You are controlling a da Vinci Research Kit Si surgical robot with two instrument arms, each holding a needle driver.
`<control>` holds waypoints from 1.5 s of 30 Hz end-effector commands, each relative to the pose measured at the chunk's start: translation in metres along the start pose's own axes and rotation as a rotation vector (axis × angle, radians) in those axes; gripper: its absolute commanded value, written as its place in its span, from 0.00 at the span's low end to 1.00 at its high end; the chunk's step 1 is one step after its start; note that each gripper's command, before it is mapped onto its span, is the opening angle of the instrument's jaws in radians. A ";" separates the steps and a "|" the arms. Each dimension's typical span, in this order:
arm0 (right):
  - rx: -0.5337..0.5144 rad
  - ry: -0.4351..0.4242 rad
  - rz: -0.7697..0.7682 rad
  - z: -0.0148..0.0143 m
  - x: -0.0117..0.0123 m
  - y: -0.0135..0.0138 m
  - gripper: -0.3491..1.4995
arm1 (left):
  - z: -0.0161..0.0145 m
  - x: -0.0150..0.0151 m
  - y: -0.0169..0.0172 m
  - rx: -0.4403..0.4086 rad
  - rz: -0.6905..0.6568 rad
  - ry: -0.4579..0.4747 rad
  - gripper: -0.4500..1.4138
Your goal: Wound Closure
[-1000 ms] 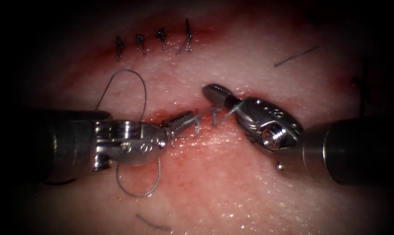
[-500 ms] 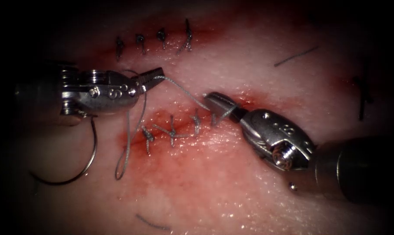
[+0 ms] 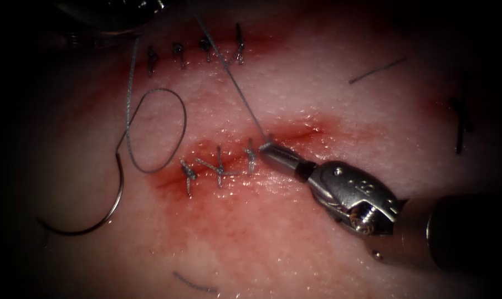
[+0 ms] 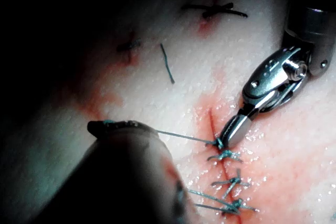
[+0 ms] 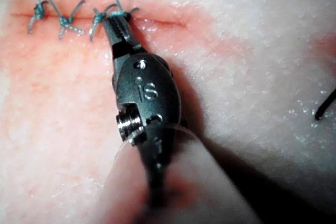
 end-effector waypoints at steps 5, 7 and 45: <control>0.039 -0.004 -0.074 -0.0003 -0.0013 -0.0001 0.00 | 0.0010 0.0000 -0.0010 0.005 0.011 0.000 0.00; 0.069 -0.005 -0.133 -0.0007 -0.0016 0.0002 0.00 | 0.0012 0.0000 -0.0016 0.016 0.015 0.003 0.00; 0.271 -0.073 -0.158 -0.0008 -0.0007 -0.0003 0.80 | -0.0014 0.0006 -0.0008 0.013 0.031 0.075 0.00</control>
